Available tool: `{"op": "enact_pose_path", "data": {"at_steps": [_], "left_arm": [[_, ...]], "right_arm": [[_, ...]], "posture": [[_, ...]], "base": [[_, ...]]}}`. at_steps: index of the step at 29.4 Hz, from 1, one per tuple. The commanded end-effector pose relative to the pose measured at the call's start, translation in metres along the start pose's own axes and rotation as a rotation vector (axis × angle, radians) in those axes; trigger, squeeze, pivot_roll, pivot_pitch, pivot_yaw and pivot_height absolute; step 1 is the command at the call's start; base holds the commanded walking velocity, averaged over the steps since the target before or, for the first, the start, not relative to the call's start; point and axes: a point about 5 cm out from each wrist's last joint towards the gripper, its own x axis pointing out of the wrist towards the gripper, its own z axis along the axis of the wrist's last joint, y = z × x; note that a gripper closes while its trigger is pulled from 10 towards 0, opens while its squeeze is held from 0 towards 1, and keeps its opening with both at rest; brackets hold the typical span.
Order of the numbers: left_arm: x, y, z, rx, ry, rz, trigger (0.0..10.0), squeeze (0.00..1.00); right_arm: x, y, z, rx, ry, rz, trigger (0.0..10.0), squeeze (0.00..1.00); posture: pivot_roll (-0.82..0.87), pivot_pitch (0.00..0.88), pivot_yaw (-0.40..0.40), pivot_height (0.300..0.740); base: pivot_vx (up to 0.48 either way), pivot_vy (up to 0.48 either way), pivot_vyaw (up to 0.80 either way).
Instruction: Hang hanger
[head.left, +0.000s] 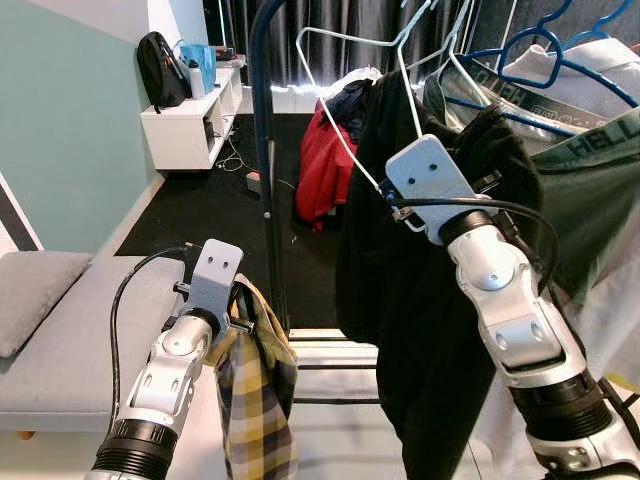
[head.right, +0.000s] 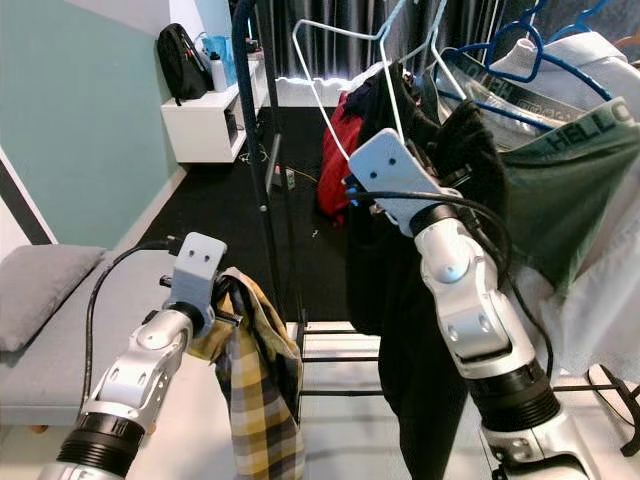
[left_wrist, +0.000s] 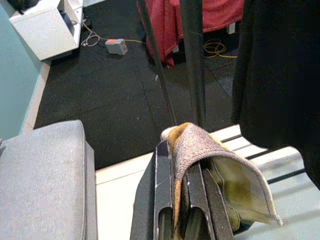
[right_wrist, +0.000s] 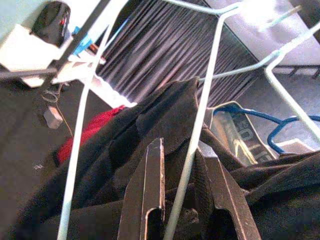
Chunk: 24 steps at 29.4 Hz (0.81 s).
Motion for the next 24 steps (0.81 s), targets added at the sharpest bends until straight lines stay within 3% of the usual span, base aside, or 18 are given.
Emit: {"op": "enact_pose_path", "data": {"at_steps": [1, 12, 24], "left_arm": [[0.000, -0.001, 0.009, -0.009, -0.040, -0.005, 10.0, 0.00], [0.002, -0.001, 0.011, -0.024, -0.047, -0.012, 10.0, 0.00], [0.004, -0.005, 0.015, -0.045, -0.063, -0.019, 10.0, 0.00]], "right_arm": [[0.002, -0.006, -0.009, -0.022, 0.018, -0.018, 0.0, 0.00], [0.004, -0.031, 0.000, -0.157, -0.085, -0.140, 0.0, 0.00], [-0.004, -0.015, 0.011, -0.232, -0.245, -0.094, 0.0, 0.00]], "posture": [[-0.01, 0.107, 0.026, 0.740], [-0.01, 0.115, 0.030, 0.740], [-0.01, 0.118, 0.027, 0.740]], "base": [[0.000, 0.000, 0.00], [0.000, 0.000, 0.00], [0.000, 0.000, 0.00]]}}
